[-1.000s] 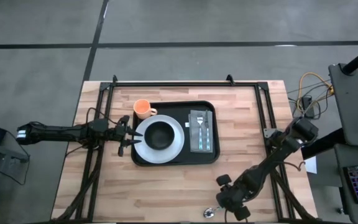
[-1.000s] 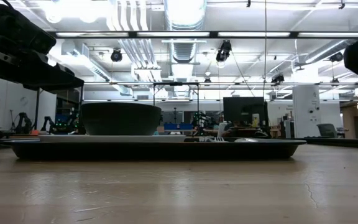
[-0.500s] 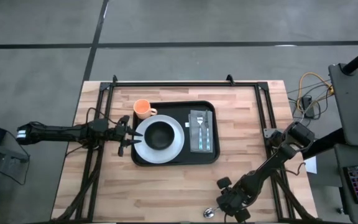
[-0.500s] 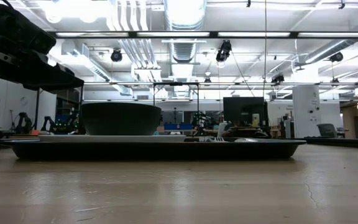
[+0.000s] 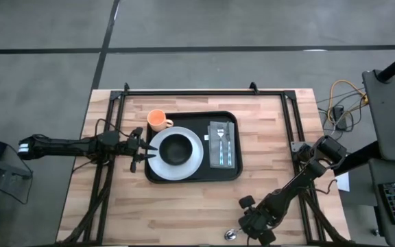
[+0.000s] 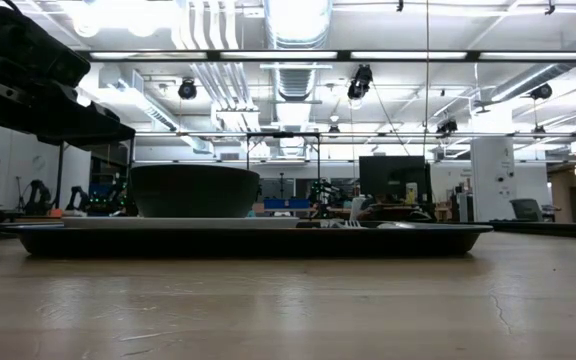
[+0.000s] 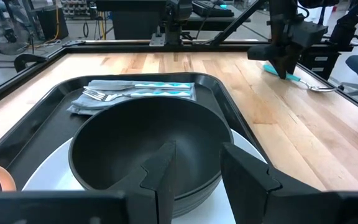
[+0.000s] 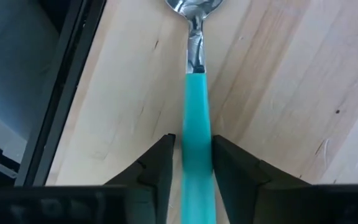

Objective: Set up tray
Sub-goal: Put the blue spoon on the gray napkin

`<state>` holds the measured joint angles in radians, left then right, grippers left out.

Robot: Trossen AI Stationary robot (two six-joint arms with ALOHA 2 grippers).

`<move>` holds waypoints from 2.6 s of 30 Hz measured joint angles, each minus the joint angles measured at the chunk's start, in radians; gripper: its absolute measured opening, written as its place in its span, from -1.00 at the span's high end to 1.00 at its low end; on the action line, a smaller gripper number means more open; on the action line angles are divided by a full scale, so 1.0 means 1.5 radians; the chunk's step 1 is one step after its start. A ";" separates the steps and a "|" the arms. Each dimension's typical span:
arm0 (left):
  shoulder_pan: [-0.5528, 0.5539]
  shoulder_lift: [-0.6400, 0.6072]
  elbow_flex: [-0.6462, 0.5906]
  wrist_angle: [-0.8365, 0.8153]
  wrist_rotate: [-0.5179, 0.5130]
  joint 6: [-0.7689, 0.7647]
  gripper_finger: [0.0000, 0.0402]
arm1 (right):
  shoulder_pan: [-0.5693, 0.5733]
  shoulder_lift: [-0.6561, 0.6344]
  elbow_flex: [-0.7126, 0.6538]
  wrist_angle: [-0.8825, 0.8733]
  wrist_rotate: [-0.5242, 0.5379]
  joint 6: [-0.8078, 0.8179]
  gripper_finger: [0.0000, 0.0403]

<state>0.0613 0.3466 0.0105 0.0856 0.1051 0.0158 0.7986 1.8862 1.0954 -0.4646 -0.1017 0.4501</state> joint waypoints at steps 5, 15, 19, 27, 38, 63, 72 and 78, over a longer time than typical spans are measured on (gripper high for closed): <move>0.000 0.000 0.000 0.000 0.000 0.000 0.48 | -0.001 0.001 -0.001 0.000 -0.002 0.002 0.70; 0.000 0.000 0.001 0.000 0.000 0.000 0.48 | -0.001 0.002 -0.001 0.000 -0.008 0.009 0.74; 0.000 0.000 0.000 0.000 0.000 0.000 0.48 | -0.001 0.002 -0.001 0.000 -0.008 0.013 0.74; 0.000 0.000 0.001 0.000 0.000 0.000 0.48 | -0.015 0.008 0.030 -0.007 -0.002 0.017 0.74; 0.000 0.000 0.000 0.000 0.000 0.000 0.48 | -0.075 0.006 0.063 -0.002 0.031 0.064 0.74; 0.000 0.000 0.001 0.000 0.000 0.000 0.48 | -0.144 0.003 0.097 -0.002 0.165 0.446 0.73; 0.000 0.000 0.001 0.000 0.000 0.000 0.48 | -0.169 0.002 0.108 -0.005 0.211 0.573 0.73; 0.000 0.000 0.000 0.000 0.000 0.000 0.48 | -0.192 0.002 0.107 -0.045 0.222 0.687 0.73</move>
<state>0.0616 0.3466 0.0105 0.0853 0.1055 0.0160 0.5099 1.8896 1.2564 -0.5321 0.2317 1.4811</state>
